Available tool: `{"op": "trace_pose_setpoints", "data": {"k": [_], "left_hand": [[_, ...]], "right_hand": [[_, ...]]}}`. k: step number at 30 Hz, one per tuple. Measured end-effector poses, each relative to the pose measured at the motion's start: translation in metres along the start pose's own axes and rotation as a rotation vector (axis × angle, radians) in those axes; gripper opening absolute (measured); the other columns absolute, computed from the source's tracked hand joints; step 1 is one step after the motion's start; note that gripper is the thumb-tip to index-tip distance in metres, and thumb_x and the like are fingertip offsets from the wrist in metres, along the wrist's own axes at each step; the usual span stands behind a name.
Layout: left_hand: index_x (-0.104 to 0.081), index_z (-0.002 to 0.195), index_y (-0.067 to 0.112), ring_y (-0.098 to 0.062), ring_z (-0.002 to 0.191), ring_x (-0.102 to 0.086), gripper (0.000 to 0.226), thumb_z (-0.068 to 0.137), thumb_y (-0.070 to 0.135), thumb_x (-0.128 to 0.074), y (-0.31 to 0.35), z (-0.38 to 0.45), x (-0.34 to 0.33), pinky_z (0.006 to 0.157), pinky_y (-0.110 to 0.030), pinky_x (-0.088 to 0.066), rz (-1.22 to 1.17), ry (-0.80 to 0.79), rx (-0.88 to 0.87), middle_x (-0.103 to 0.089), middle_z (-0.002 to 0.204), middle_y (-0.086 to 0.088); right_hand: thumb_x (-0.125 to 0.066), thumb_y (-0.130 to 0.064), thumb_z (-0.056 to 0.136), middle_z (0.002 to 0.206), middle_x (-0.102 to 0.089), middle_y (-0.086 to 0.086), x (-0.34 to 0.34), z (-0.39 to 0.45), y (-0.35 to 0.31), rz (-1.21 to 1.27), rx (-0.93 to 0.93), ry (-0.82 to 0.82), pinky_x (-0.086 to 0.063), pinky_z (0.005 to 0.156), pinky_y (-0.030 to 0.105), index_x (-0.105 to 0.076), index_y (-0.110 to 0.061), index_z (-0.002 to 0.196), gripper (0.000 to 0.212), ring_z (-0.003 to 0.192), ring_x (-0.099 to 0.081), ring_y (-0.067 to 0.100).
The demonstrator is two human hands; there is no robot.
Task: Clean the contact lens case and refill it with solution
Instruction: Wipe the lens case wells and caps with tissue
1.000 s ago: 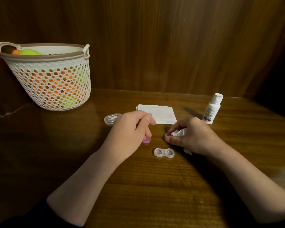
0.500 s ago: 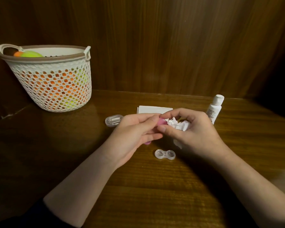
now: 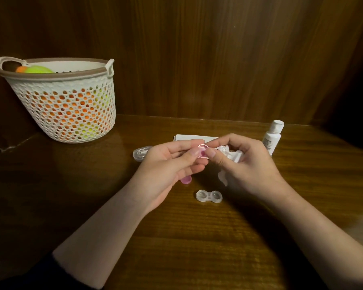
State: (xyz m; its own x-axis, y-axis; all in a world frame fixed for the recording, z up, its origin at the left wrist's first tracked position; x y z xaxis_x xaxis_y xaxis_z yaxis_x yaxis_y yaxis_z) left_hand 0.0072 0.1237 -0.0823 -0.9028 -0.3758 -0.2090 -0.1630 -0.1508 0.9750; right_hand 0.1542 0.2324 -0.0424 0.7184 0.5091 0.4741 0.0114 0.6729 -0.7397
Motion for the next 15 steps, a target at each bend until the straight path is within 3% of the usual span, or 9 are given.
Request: {"op": "trace_pose_setpoints", "data": {"k": [6,10,13,15], "left_hand": [[-0.082,0.118,0.023,-0.024,0.113,-0.078,0.032,0.087,0.019,-0.075,-0.003,0.0,-0.002,0.092,-0.031,-0.063,-0.047,-0.014,0.012,-0.081,0.118,-0.01],[-0.081,0.12,0.023,-0.021,0.115,-0.077,0.03,0.092,0.017,-0.074,-0.003,0.001,-0.001,0.093,-0.031,-0.063,-0.038,-0.023,0.02,-0.081,0.12,-0.007],[-0.081,0.12,0.022,-0.021,0.115,-0.077,0.026,0.098,0.012,-0.07,-0.004,0.001,-0.001,0.094,-0.032,-0.063,-0.025,-0.014,0.025,-0.081,0.121,-0.006],[-0.08,0.12,0.022,-0.021,0.115,-0.077,0.026,0.099,0.01,-0.069,-0.004,0.002,-0.001,0.096,-0.034,-0.063,-0.005,-0.013,0.026,-0.081,0.121,-0.004]], "right_hand": [[-0.071,-0.055,0.09,0.105,-0.077,-0.033,-0.006,-0.001,0.001,-0.073,-0.004,-0.069,-0.044,0.088,0.0,-0.079,-0.042,0.109,0.024,0.108,-0.068,-0.011],[-0.066,-0.059,0.097,0.104,-0.077,-0.032,-0.005,-0.001,0.003,-0.08,-0.012,-0.043,-0.052,0.084,0.009,-0.078,-0.046,0.108,0.02,0.104,-0.07,-0.008],[-0.052,-0.062,0.102,0.087,-0.072,-0.026,-0.002,-0.002,0.016,0.018,-0.122,-0.02,-0.048,0.066,0.023,-0.068,-0.049,0.107,0.022,0.075,-0.063,-0.005],[-0.048,-0.043,0.096,0.067,-0.059,-0.016,-0.002,-0.002,0.023,0.166,-0.233,-0.031,-0.043,0.055,0.027,-0.061,-0.051,0.097,0.015,0.061,-0.052,0.004]]}}
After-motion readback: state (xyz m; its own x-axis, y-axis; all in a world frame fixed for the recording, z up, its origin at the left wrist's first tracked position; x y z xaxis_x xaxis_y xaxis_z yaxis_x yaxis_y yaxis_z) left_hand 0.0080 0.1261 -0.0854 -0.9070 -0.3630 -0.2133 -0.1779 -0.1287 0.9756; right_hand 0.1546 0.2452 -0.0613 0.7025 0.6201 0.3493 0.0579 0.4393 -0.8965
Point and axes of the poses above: each hand's wrist, its own z-axis towards the middle knuckle, its own x-axis out of the back of the hand, y = z × x, the point moved 6 cm from there along z, towards the middle knuckle
